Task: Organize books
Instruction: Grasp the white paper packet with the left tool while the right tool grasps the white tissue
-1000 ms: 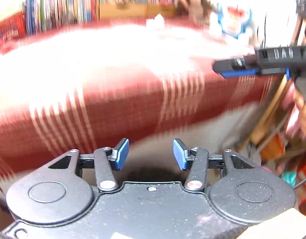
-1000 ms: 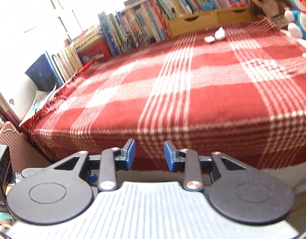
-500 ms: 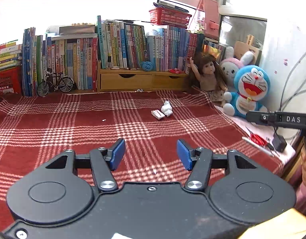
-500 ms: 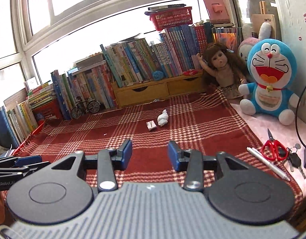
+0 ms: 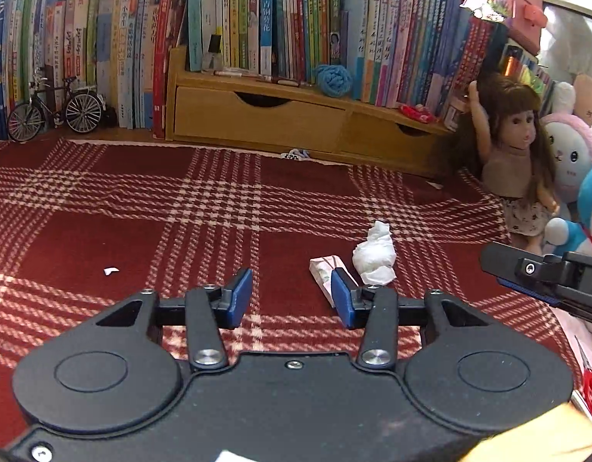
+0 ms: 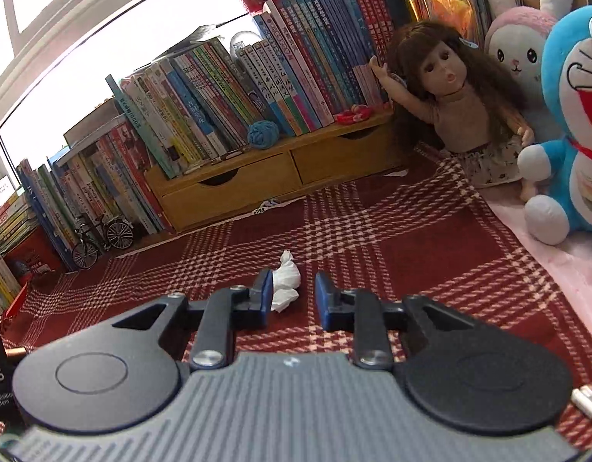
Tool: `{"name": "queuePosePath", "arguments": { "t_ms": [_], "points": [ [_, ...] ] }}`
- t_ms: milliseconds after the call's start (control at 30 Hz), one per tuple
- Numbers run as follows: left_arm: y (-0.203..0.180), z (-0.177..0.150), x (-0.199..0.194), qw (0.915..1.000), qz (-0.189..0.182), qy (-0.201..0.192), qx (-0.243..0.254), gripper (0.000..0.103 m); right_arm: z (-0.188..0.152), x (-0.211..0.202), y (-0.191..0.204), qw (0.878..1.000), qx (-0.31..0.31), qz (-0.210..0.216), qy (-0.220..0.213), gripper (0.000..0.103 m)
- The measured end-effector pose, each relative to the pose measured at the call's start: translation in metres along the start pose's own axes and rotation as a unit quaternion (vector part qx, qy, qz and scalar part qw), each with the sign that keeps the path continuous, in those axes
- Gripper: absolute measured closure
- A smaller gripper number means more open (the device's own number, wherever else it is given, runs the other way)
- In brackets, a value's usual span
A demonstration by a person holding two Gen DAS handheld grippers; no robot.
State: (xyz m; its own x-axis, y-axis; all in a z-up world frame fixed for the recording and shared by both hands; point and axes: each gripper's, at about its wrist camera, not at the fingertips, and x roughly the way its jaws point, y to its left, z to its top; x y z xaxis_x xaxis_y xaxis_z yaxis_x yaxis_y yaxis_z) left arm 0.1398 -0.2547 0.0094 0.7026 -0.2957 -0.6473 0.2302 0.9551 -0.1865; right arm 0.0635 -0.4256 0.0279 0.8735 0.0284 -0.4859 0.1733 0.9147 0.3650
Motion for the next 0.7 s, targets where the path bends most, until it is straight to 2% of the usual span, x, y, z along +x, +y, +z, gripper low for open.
{"name": "queuePosePath", "arguments": {
  "t_ms": [167, 267, 367, 567, 700],
  "points": [
    [-0.012, -0.001, 0.041, 0.9996, 0.022, 0.014, 0.011, 0.057, 0.003, 0.048, -0.001, 1.0, -0.001, 0.0, 0.011, 0.072],
    [-0.015, -0.005, 0.049, 0.9995, 0.022, -0.004, 0.022, 0.056, 0.004, 0.072, -0.005, 1.0, 0.009, -0.008, 0.019, 0.072],
    [-0.016, -0.005, 0.052, 0.9996, 0.008, -0.007, 0.025, 0.056, 0.004, 0.093, -0.008, 0.999, 0.018, -0.012, 0.028, 0.072],
    [-0.016, -0.007, 0.052, 0.9996, -0.008, -0.013, 0.026, 0.055, 0.0, 0.115, -0.01, 0.998, 0.04, 0.012, 0.054, 0.068],
    [-0.015, -0.007, 0.053, 0.9996, -0.013, -0.012, 0.023, 0.056, 0.001, 0.115, -0.011, 0.997, 0.045, 0.027, 0.06, 0.078]
  ]
}}
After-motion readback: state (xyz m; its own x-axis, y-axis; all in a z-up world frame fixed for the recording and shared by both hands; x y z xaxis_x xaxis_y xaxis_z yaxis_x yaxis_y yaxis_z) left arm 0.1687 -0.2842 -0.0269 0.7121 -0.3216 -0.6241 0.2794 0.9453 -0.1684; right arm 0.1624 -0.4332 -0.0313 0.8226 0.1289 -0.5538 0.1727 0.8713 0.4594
